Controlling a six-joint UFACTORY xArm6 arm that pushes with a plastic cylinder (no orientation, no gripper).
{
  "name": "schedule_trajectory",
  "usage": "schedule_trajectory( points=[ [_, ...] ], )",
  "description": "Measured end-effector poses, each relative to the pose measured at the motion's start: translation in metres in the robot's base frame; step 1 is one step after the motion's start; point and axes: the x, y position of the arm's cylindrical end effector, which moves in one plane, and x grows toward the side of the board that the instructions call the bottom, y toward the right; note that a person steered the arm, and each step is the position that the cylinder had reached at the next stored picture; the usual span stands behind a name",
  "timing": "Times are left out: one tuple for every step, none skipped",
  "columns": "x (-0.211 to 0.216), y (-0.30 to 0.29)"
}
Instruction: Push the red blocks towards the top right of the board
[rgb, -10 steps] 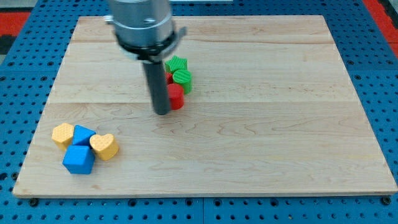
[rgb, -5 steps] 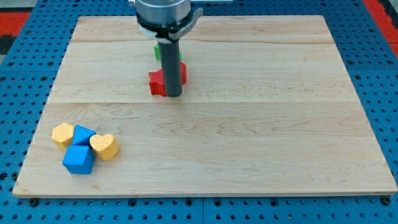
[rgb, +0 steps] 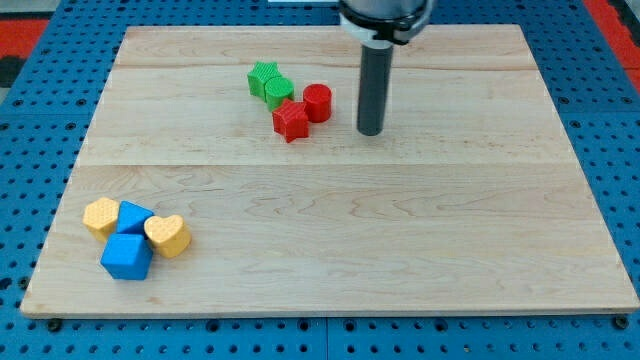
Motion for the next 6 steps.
schedule_trajectory(
  points=[
    [0.008, -0.037],
    [0.010, -0.089],
    [0.010, -0.089],
    [0.011, -0.089],
    [0.030, -0.104],
    [0.025, -0.142]
  ],
)
